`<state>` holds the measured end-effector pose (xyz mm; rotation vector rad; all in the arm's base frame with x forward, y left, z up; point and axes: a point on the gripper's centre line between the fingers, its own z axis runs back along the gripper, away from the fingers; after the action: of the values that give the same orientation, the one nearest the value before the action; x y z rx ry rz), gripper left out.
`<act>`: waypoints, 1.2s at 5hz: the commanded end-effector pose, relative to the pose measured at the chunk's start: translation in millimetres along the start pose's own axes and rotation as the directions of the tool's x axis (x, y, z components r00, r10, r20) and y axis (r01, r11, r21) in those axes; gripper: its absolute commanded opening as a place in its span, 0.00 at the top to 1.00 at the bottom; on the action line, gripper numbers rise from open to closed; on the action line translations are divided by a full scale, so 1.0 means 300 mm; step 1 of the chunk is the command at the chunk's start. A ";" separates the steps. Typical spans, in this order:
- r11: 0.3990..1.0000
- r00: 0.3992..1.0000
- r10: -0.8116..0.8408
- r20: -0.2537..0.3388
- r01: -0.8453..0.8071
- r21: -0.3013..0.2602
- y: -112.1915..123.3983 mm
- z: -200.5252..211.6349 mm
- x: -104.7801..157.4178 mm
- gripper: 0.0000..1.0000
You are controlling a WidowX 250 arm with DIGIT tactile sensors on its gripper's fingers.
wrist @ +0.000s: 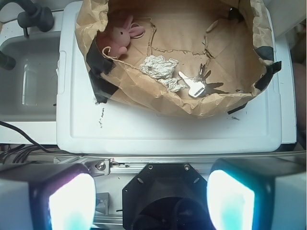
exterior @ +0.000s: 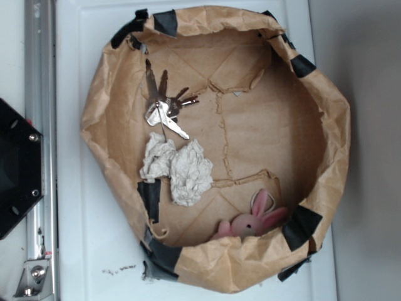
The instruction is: Grab the silver keys.
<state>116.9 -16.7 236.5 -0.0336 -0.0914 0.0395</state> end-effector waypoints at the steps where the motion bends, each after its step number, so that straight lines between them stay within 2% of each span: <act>1: 1.000 1.000 0.000 0.000 0.000 0.000 0.000 0.000 0.000 0.00; 2: 0.993 0.990 0.115 0.080 -0.114 -0.014 0.067 -0.031 0.167 0.00; 3: 0.998 0.987 0.055 0.149 -0.057 0.009 0.125 -0.073 0.336 0.00; 4: 0.992 0.977 -0.123 0.173 0.121 0.024 0.174 -0.094 0.403 0.00; 5: 0.931 0.921 -0.363 0.140 0.364 0.022 0.213 -0.150 0.385 0.00; 6: 0.845 0.844 -0.534 0.047 0.533 0.031 0.228 -0.197 0.364 0.00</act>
<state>225.8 61.0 174.5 0.0044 -0.1226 -0.5204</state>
